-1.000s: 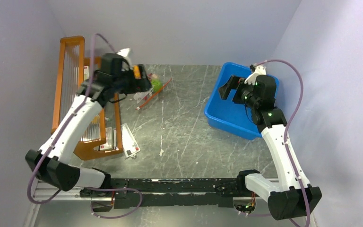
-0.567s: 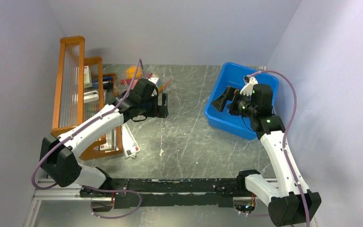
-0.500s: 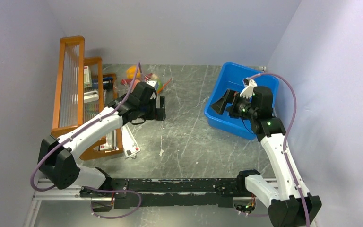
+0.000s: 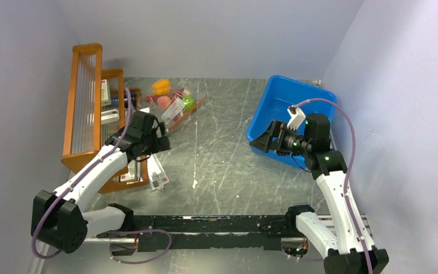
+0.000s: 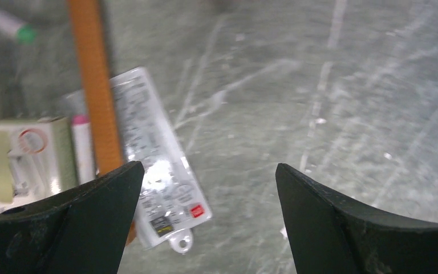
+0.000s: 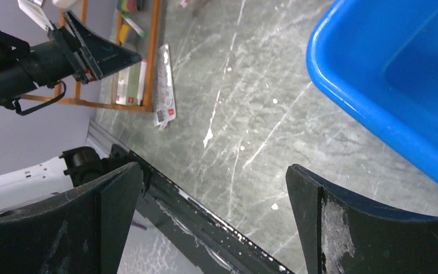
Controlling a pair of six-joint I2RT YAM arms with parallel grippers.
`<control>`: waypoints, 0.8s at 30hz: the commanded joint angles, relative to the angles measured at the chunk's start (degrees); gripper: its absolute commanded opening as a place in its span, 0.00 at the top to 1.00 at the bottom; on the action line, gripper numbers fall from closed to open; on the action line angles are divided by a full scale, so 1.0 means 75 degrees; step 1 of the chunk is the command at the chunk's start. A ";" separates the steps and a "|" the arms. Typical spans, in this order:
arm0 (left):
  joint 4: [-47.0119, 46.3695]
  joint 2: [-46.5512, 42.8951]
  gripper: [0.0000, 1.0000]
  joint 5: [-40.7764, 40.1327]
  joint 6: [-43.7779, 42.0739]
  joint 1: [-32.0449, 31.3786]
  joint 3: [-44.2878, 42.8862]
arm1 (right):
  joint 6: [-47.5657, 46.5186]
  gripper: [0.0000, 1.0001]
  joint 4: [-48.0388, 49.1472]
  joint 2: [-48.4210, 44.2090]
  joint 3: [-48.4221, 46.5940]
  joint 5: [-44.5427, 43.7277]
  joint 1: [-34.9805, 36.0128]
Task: Open the zip-top bag and remove the fake food
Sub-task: Move the distractor to the center of the board.
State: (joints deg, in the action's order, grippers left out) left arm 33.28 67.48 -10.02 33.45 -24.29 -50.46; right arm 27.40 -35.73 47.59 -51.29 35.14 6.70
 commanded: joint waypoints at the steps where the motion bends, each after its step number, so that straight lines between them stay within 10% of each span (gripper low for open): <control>1: -0.0180 -0.0197 0.01 0.0207 0.0506 0.0970 0.0630 | -0.0331 0.00 -0.0683 0.0406 -0.0239 0.0230 -0.0070; 19: 0.0192 0.0390 0.01 0.0427 -0.0373 0.3444 0.0138 | -0.0381 0.00 -0.0586 0.0518 0.0304 0.0082 -0.0073; 24: -0.0470 0.0089 0.01 0.2242 -0.0736 0.3449 0.0254 | -0.0459 0.00 -0.0592 0.0564 0.0297 0.0064 -0.0076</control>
State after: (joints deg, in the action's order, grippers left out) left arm 33.01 69.65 -4.73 31.27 0.95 -48.07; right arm 24.95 -39.86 51.88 -49.15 35.38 6.68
